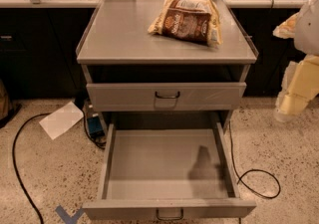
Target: Close middle drawer
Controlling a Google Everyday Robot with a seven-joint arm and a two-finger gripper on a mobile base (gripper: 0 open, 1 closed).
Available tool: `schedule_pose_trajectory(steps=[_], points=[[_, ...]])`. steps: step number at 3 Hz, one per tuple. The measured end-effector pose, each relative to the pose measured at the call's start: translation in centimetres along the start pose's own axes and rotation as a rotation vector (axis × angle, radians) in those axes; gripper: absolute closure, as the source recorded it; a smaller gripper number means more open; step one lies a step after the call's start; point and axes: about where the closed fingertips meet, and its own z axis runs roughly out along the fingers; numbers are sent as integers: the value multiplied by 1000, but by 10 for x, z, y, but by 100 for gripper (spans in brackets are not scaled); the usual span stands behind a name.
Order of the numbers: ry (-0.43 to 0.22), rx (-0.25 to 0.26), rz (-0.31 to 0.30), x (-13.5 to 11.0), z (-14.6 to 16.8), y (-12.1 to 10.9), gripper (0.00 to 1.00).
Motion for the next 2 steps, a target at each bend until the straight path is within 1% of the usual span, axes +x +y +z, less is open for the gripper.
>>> schedule_pose_trajectory(steps=[1,2], points=[[-6,3,5,0,0,0,0],[-34,-46,72,10,26,13,0]])
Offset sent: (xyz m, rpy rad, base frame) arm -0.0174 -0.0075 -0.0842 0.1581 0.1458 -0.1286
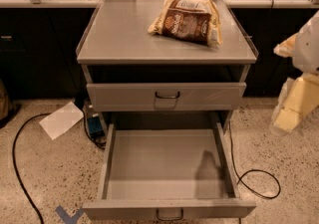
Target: Close middle drawer
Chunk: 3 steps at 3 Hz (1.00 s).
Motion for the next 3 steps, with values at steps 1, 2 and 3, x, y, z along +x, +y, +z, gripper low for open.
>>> schedule_pose_trajectory(steps=[1,2,3], points=[[-49,-37,64,9,28,16,4],[-93,-77,129,14,55,34,23],[-94,-80,132,15,57,36,46]])
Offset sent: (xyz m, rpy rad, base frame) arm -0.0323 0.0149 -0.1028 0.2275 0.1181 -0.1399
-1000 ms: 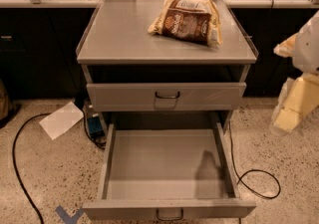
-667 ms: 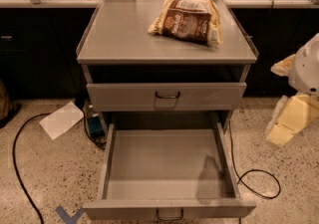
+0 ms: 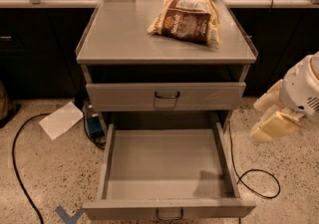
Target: Close middle drawer
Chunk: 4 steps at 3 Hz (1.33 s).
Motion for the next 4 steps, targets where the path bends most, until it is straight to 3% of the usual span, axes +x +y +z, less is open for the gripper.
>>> schedule_pose_trajectory(steps=[1,2,3,4], points=[[0,0,0,0,0,0,69],[-59,-13,5,0,6,3,93],[-170,-61,13,-8,48,12,100],[-268,-109,34,-20,108,20,100]])
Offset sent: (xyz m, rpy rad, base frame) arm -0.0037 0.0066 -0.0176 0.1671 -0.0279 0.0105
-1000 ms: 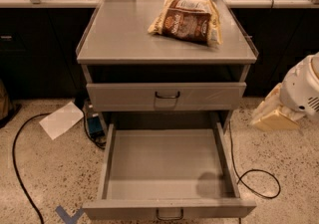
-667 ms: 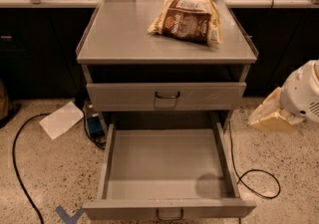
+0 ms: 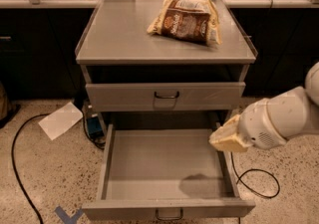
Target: Close middle drawer
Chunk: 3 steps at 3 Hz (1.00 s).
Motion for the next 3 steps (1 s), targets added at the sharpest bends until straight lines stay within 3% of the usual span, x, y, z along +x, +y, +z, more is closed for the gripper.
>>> schedule_pose_trajectory(steps=[1,2,3], points=[[-38,-52,65,13,50,5,100],[-38,-52,65,13,50,5,100],[-18,-38,106,44,62,14,100]])
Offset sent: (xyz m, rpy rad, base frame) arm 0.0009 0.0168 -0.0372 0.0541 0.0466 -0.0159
